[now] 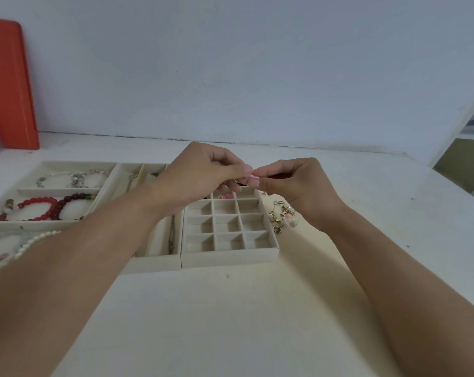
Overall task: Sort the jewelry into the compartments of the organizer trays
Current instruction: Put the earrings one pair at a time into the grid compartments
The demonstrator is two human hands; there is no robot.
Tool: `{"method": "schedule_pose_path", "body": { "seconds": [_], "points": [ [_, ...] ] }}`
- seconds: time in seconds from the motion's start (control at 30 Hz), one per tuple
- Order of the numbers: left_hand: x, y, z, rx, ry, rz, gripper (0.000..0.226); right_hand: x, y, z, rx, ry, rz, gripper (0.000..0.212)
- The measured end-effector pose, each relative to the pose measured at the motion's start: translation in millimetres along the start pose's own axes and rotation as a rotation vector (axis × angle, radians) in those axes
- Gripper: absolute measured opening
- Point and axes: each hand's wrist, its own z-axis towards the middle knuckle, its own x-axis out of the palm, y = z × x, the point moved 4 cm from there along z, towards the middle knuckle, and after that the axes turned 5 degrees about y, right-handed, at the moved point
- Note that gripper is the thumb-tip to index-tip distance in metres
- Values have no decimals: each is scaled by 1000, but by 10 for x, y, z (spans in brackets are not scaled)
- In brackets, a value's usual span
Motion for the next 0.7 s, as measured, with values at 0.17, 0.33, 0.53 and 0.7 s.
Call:
{"method": "schedule_pose_path", "body": {
  "seconds": [0.17,0.33,0.53,0.7],
  "points": [
    [-48,37,-2,-36,-85,14,6,23,38,-18,-32,8,-63,24],
    [-64,38,-13,-41,-104,24,17,30,15,-4,-44,17,-40,22],
    [-60,15,-10,15,-103,129,20,46,2,-9,-13,48,-3,23],
    [-79,-16,0,74,-155,155,22,61,27,-29,11,124,76,36]
  ]
}}
